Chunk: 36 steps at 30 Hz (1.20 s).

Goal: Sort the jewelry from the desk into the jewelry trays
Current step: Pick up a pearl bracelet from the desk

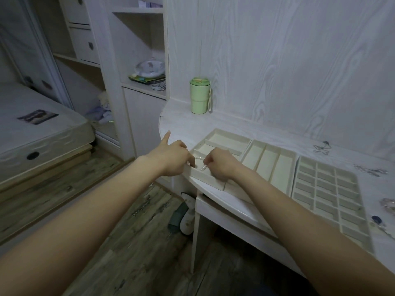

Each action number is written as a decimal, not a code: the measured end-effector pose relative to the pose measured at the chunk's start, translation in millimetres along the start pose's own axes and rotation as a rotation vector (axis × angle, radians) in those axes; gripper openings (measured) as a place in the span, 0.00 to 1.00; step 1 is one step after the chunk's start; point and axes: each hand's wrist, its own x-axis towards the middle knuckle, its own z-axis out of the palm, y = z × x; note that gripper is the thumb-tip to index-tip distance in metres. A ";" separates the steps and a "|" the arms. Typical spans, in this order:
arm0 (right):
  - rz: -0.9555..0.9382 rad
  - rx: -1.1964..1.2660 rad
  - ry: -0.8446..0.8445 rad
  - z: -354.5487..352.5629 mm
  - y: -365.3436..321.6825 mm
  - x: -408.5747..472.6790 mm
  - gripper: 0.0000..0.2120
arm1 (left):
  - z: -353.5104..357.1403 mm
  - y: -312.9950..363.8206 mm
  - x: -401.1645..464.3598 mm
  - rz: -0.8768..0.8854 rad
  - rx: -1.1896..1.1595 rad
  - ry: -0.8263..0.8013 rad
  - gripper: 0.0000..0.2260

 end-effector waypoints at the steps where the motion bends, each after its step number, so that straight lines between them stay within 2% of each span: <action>1: 0.003 -0.014 0.007 0.7 -0.8 0.2 0.11 | 0.1 0.1 0.0 -0.003 0.000 0.000 0.28; 4: 0.013 -0.044 0.015 2.0 -4.1 -1.2 0.16 | 0.7 1.0 -0.8 -0.012 0.002 0.001 0.28; 7: 0.000 -0.023 0.001 2.2 -4.9 -3.3 0.12 | 1.1 3.6 -1.8 -0.030 0.010 0.004 0.27; 10: -0.026 0.002 -0.029 0.3 -5.8 -6.8 0.20 | 1.5 6.0 -2.3 -0.032 0.019 0.005 0.26; 18: 0.007 -0.009 0.014 2.5 -4.7 -7.6 0.10 | 0.5 6.4 -1.5 -0.032 0.018 -0.002 0.26; 21: 0.008 0.008 0.010 3.6 -5.3 -4.9 0.12 | -0.2 7.0 -1.2 -0.039 0.015 -0.008 0.26; 23: 0.020 -0.005 0.014 3.3 -6.8 -5.4 0.09 | -0.5 7.9 -1.5 -0.043 0.006 -0.005 0.25; 25: 0.033 -0.019 0.025 3.2 -7.6 -5.9 0.16 | 0.2 8.6 -2.0 -0.043 0.003 0.003 0.25; 27: 0.051 0.011 0.034 3.3 -8.6 -6.9 0.19 | 0.9 8.7 -2.0 -0.042 0.001 -0.004 0.25; 29: 0.081 0.043 0.034 3.4 -9.5 -7.7 0.16 | 0.5 8.8 -2.3 -0.048 -0.014 -0.023 0.25; 31: 0.075 0.070 0.034 4.2 -8.7 -6.2 0.07 | -0.2 8.8 -2.2 -0.052 -0.038 -0.027 0.24; 33: 0.061 0.087 0.040 3.9 -6.1 -5.9 0.13 | 0.0 8.8 -2.0 -0.056 -0.068 -0.014 0.24; 36: 0.042 0.139 0.057 -1.7 -1.8 -11.9 0.15 | 1.4 9.4 -0.4 -0.051 -0.077 0.047 0.22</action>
